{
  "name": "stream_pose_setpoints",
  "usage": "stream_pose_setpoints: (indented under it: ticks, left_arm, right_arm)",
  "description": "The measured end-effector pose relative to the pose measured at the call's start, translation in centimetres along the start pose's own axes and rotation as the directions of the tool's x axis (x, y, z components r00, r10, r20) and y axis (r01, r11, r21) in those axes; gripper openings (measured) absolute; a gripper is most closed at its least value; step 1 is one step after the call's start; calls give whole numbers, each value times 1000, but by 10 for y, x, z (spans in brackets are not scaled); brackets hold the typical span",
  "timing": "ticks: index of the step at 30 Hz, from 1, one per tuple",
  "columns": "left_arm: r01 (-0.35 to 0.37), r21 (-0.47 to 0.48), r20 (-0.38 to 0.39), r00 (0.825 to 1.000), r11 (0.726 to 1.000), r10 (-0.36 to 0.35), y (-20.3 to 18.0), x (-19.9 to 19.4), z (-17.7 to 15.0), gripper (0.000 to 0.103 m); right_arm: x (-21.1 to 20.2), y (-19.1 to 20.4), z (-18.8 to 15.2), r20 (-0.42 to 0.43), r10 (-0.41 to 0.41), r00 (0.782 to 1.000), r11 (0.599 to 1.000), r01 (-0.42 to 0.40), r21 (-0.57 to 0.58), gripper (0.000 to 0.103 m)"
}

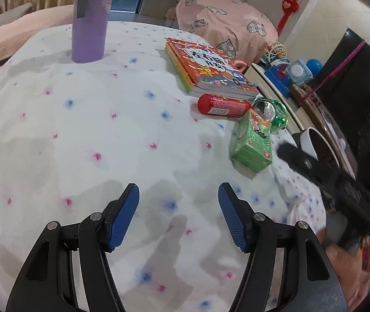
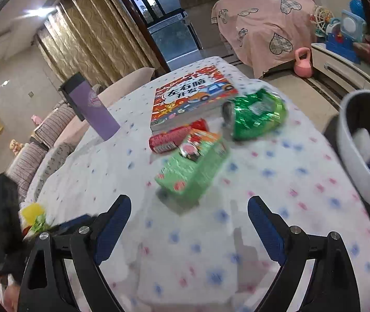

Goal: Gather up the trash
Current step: 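Move both open tools back toward the remaining items on the table, then grasp the red can with the left tool while the right tool grasps the green milk carton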

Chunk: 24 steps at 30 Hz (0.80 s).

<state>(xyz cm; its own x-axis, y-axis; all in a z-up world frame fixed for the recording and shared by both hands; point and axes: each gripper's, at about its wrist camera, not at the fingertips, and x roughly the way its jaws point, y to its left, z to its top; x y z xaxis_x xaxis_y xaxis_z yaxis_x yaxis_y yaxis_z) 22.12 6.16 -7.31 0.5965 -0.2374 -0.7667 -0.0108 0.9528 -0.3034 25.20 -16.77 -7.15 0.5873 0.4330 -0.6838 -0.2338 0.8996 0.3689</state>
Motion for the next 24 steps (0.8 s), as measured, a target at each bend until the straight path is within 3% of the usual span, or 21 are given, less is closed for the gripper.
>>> stream_pose_setpoints:
  ticks: [6,9,12,13,18,24]
  left_arm:
    - [-7,92,-25,1000,996,10,-1,18,17,64]
    - [4,142,-39,999,990,2,-9,32,30,65]
    - [0,207,-40,999,978,8,-23,45,43,67]
    - [0,225,-40,999,974,9,-27,49,46,67]
    - [-14,313,-9,1000,950,18,-53,69,70,72]
    - [-7,412,-13,1000,911,14,-83,93,79,73]
  right_arm:
    - [47,7,19,-70,-72,995,997,72,-6,91]
    - [58,2,21,-94,-80,992,996,77,-37,79]
    - [43,-8,21,-105,-13,994,1000,11,-23,55]
    - [34,-11,19,-101,-8,995,1000,5,-29,53]
    - [-4,-34,6,-96,25,995,1000,-27,-13,52]
    - [-32,-68,-10,-111,-1,994,1000,3,21,52]
